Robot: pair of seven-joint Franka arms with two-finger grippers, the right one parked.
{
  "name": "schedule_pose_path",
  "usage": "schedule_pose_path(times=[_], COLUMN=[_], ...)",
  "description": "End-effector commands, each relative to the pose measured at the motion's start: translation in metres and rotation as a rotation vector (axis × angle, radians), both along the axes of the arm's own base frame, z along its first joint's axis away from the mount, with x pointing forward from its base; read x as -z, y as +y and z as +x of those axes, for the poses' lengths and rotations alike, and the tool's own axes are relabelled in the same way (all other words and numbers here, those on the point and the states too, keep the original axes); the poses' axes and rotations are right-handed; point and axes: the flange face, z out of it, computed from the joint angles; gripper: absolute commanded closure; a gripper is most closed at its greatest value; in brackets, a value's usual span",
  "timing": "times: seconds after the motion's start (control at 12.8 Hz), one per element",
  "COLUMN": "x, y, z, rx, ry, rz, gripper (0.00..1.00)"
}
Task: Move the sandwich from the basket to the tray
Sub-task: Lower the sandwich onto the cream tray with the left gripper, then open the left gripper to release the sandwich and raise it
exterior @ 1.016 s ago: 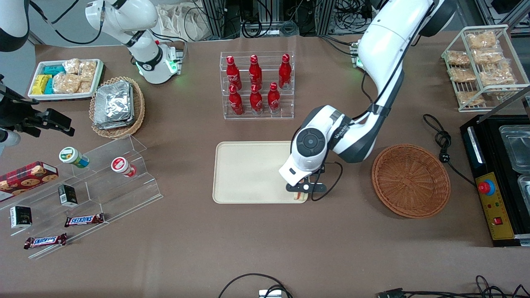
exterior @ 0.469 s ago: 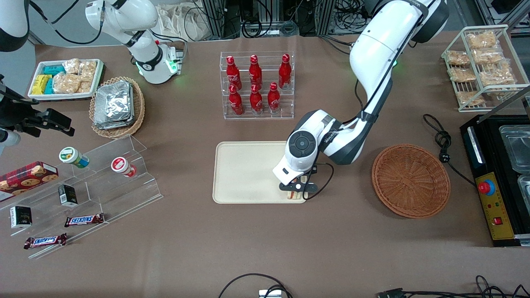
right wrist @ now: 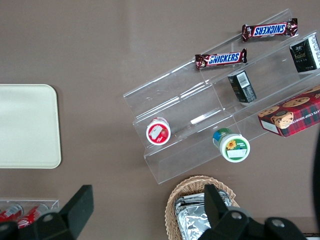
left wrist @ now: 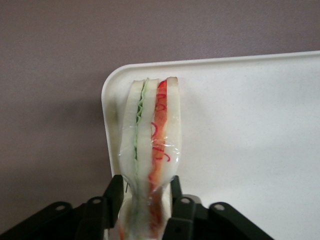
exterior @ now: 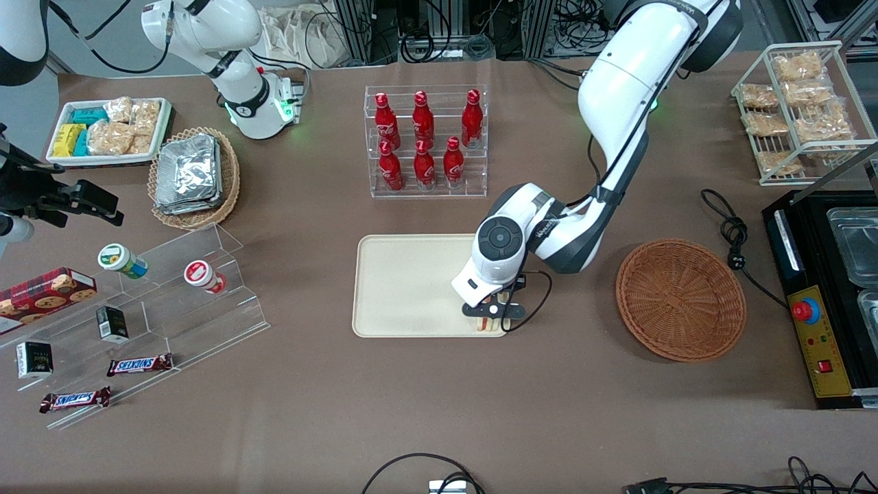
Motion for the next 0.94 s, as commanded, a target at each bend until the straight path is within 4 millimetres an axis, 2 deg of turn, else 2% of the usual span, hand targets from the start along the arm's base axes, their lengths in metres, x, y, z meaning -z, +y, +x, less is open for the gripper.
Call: schedule_pose_path(times=[0.0, 0.23, 0.39, 0.55, 0.86], x=[-0.002, -0.01, -0.024, -0.052, -0.123], y=[-0.004, -0.002, -0.001, 0.019, 0.054], z=[-0.003, -0.001, 0.001, 0.018, 0.036], rx=[-0.004, -0.008, -0.018, -0.058, -0.184], ry=[-0.036, -0.048, -0.061, -0.104, -0.112], rz=[0.004, 0.001, -0.013, -0.019, -0.115], gripper=[0.0, 0.0, 0.0, 0.0, 0.0])
